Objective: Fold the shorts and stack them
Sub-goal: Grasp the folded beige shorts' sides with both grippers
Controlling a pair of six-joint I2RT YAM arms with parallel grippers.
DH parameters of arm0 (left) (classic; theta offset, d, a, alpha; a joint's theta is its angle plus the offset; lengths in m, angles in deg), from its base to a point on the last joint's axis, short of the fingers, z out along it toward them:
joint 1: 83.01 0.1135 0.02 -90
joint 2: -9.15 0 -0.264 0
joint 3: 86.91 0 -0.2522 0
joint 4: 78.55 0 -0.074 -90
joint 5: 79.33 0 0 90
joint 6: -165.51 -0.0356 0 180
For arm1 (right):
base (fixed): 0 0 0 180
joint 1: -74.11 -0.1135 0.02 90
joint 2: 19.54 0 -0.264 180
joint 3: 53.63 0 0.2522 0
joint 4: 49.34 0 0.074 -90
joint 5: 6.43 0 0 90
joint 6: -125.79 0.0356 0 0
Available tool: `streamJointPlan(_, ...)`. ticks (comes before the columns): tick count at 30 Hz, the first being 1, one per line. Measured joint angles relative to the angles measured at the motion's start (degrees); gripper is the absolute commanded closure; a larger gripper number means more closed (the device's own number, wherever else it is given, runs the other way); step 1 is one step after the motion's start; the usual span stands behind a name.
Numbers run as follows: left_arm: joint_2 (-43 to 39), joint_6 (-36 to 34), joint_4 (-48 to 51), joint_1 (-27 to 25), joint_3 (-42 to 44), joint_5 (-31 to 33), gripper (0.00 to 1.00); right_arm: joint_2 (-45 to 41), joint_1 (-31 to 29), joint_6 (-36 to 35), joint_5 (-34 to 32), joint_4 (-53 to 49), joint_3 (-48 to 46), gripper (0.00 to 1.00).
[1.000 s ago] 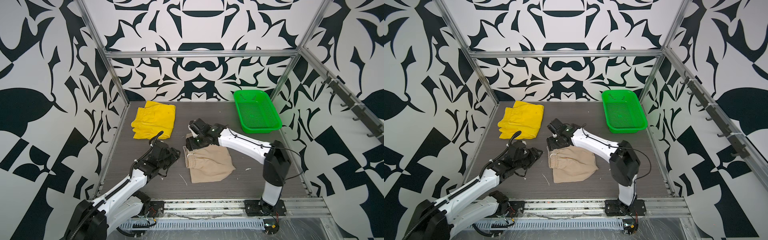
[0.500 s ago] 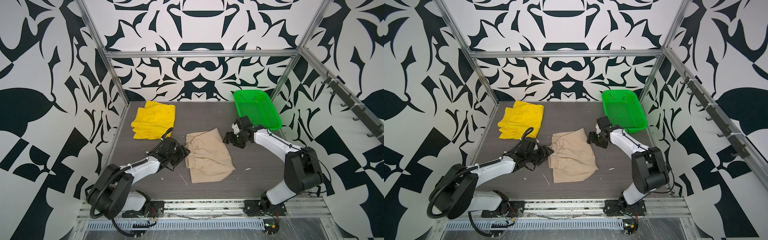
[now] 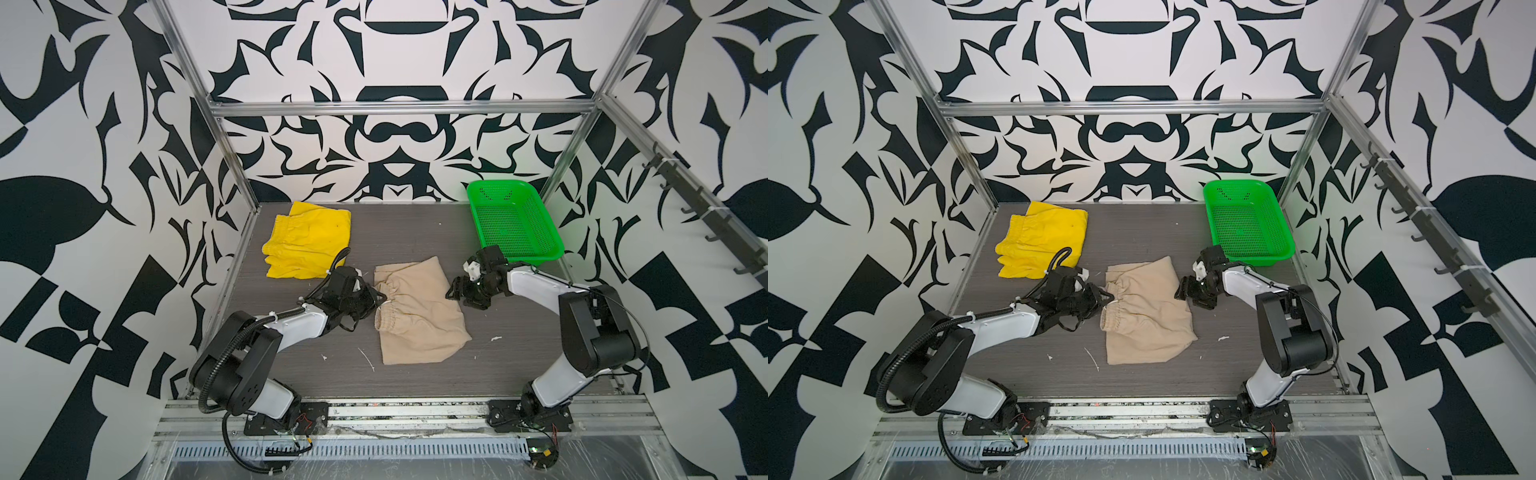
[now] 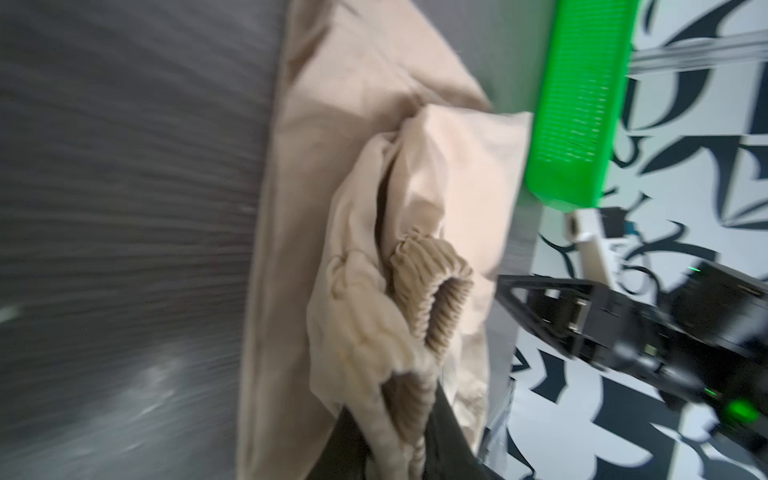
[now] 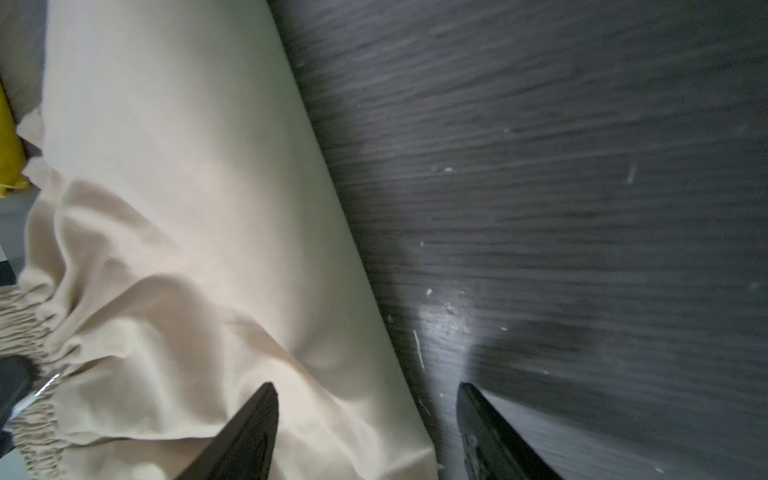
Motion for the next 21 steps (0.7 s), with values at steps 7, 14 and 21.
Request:
streamJointPlan(7, 4.3, 3.7, -11.2, -0.2, 1.0, -3.4, 0.77, -0.3, 1.1, -0.3, 0.7, 0.8, -0.1, 0.25)
streamJointPlan(14, 6.6, 4.0, -6.8, -0.2, 4.7, -0.9, 0.77, -1.7, 4.4, -2.6, 2.4, 0.3, -0.1, 0.24)
streamJointPlan(21, 6.6, -0.1, -1.0, -0.2, 2.7, 0.0, 0.75, -2.6, 9.0, -3.9, 7.4, 1.8, -2.3, 0.24)
